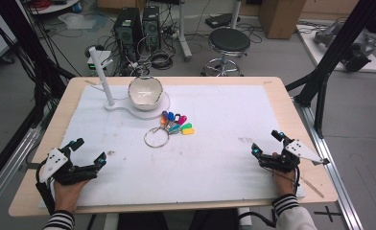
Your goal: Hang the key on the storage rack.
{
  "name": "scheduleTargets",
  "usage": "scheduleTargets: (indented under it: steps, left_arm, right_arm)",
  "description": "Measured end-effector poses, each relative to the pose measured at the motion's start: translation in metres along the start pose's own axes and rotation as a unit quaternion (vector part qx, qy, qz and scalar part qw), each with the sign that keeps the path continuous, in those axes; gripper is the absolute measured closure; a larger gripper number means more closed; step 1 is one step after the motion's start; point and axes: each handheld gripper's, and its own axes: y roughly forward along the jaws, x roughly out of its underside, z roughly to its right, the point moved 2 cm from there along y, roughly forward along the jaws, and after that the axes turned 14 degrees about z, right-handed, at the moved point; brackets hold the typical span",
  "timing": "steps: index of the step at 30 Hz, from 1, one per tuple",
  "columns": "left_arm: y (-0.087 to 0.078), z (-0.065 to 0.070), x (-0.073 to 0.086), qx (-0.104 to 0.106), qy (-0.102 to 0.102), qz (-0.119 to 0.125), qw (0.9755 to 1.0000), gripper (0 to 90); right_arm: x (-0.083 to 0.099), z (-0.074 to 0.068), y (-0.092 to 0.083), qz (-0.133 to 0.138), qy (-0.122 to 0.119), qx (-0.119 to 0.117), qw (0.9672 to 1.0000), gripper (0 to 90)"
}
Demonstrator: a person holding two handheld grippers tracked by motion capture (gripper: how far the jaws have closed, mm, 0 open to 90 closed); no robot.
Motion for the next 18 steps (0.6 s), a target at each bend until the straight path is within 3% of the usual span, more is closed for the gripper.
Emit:
scheduleTargets:
  steps: [7, 13, 14, 15, 16, 18]
  left_arm:
    - [0.001, 0.0, -0.002, 0.019, 0.0, -0.009, 0.9998, 1.7]
    - [0.013, -0.005, -0.02, 0.045, 0.0, -0.015, 0.9989, 1.7]
    - [0.02, -0.006, -0.028, 0.06, 0.005, -0.024, 0.9979, 1.7]
    - [0.02, -0.006, -0.028, 0.06, 0.005, -0.024, 0.9979, 1.7]
    - [0.028, -0.008, -0.037, 0.077, 0.013, -0.033, 0.9964, 1.7]
    - [0.033, -0.009, -0.042, 0.084, 0.015, -0.037, 0.9956, 1.7]
  right_arm:
    - [0.0, 0.0, 0.001, -0.002, 0.001, 0.001, 1.0, 1.6]
    - [0.0, 0.001, 0.002, -0.008, 0.008, 0.001, 0.9999, 1.6]
    - [0.0, 0.001, 0.002, -0.008, 0.009, 0.001, 0.9999, 1.6]
    - [0.0, 0.001, 0.002, -0.008, 0.009, 0.001, 0.9999, 1.6]
    - [0.0, 0.001, 0.002, -0.008, 0.008, 0.001, 0.9999, 1.6]
    - [0.0, 0.001, 0.002, -0.008, 0.005, 0.002, 1.0, 1.6]
